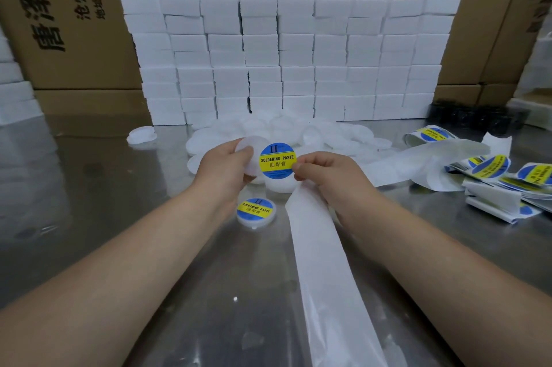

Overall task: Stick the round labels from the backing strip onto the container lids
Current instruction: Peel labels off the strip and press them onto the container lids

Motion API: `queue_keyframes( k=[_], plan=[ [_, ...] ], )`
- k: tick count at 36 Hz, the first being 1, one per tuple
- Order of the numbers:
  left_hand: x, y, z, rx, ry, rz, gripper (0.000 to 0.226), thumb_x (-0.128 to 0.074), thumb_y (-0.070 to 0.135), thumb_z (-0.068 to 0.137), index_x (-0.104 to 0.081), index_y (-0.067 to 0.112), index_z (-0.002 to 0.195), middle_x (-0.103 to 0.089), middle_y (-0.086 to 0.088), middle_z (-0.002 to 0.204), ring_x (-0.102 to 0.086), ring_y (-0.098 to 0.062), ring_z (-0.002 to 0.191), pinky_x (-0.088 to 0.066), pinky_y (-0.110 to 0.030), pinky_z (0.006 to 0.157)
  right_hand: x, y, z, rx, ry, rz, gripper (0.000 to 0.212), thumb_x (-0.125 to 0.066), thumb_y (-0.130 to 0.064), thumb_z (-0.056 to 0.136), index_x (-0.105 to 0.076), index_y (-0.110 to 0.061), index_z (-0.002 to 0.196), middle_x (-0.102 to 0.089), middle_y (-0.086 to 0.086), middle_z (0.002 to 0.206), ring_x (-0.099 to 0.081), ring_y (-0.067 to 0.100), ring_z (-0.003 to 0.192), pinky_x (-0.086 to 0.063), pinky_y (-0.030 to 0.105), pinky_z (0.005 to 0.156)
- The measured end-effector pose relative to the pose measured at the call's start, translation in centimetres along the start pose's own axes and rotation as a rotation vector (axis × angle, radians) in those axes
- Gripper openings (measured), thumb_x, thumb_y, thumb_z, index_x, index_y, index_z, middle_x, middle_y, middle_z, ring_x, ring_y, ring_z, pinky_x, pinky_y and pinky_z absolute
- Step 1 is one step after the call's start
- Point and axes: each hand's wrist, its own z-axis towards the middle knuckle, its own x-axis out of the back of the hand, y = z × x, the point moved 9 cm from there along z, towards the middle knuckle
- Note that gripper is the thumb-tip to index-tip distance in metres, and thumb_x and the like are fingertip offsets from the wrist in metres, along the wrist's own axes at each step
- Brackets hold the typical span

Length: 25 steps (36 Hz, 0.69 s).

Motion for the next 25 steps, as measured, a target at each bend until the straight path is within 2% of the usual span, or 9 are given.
queue_keyframes(
  k=[2, 6, 8, 12, 15, 18, 21, 25],
  plan=[
    [-0.3, -0.3, -0.1, 0.027, -0.041, -0.03, 0.025, -0.042, 0.007, 0.095, -0.061, 0.022, 0.089, -0.068, -0.004, 0.09, -0.066, -0.02, 0.082, -0.054, -0.029, 0.069, -0.2, 0.0, 0.0, 0.001, -0.02, -0.003, 0.019, -0.063, -0.013, 0.083, -0.067, -0.023, 0.067, -0.061, -0.01, 0.058, -0.049, -0.003, 0.047, -0.036, 0.007, 0.043],
    [-1.0, -0.7, -0.6, 0.101, -0.085, -0.162, 0.028, -0.035, 0.004, 0.096, -0.056, 0.015, 0.111, -0.068, -0.011, 0.095, -0.068, -0.024, 0.08, -0.055, -0.031, 0.062, -0.5, 0.0, -0.2, 0.005, -0.039, -0.007, 0.019, -0.063, -0.013, 0.084, -0.068, -0.024, 0.069, -0.061, -0.009, 0.06, -0.049, -0.006, 0.045, -0.035, 0.007, 0.042],
    [-1.2, -0.5, -0.9, 0.114, -0.096, -0.238, 0.033, -0.033, 0.001, 0.096, -0.053, 0.018, 0.114, -0.066, -0.013, 0.096, -0.069, -0.025, 0.076, -0.057, -0.032, 0.058, -0.6, -0.1, -0.2, 0.001, -0.046, -0.001, 0.017, -0.063, -0.013, 0.084, -0.068, -0.022, 0.071, -0.062, -0.007, 0.063, -0.05, -0.004, 0.048, -0.035, 0.007, 0.043],
    [-1.5, -0.3, -1.1, 0.111, -0.128, -0.282, 0.036, -0.03, 0.002, 0.095, -0.059, 0.022, 0.106, -0.066, -0.017, 0.099, -0.069, -0.03, 0.079, -0.058, -0.035, 0.061, -0.7, -0.1, -0.3, -0.001, -0.062, 0.004, 0.013, -0.063, -0.013, 0.084, -0.069, -0.021, 0.076, -0.062, -0.004, 0.068, -0.053, 0.005, 0.063, -0.035, 0.007, 0.043],
    [-1.7, -0.2, -1.2, 0.104, -0.141, -0.251, 0.026, -0.038, 0.012, 0.096, -0.061, 0.021, 0.102, -0.068, -0.011, 0.095, -0.07, -0.025, 0.072, -0.057, -0.032, 0.06, -0.8, -0.1, -0.4, -0.004, -0.071, 0.009, 0.012, -0.063, -0.013, 0.084, -0.068, -0.021, 0.077, -0.063, -0.003, 0.07, -0.054, 0.007, 0.067, -0.037, 0.007, 0.045],
    [-1.7, -0.3, -1.2, 0.105, -0.135, -0.244, 0.017, -0.046, 0.019, 0.096, -0.062, 0.02, 0.1, -0.068, -0.01, 0.094, -0.07, -0.024, 0.071, -0.057, -0.031, 0.058, -0.8, 0.0, -0.4, -0.008, -0.072, 0.005, 0.012, -0.064, -0.014, 0.084, -0.068, -0.023, 0.078, -0.064, -0.003, 0.071, -0.056, 0.006, 0.067, -0.038, 0.006, 0.045],
    [-1.7, -0.2, -1.2, 0.075, -0.139, -0.224, 0.019, -0.044, 0.017, 0.096, -0.062, 0.023, 0.098, -0.068, -0.009, 0.092, -0.07, -0.023, 0.069, -0.057, -0.03, 0.057, -0.8, 0.2, -0.4, -0.012, -0.076, -0.004, 0.012, -0.064, -0.016, 0.084, -0.069, -0.025, 0.078, -0.065, -0.004, 0.072, -0.056, 0.004, 0.066, -0.039, 0.006, 0.046],
    [-1.9, -0.1, -1.2, 0.057, -0.157, -0.194, 0.018, -0.052, 0.012, 0.092, -0.063, 0.026, 0.097, -0.068, -0.008, 0.094, -0.07, -0.023, 0.071, -0.058, -0.03, 0.061, -0.8, 0.2, -0.3, -0.018, -0.08, -0.009, 0.012, -0.064, -0.017, 0.084, -0.069, -0.026, 0.077, -0.065, -0.005, 0.071, -0.055, 0.001, 0.061, -0.038, 0.006, 0.046]
  ],
)
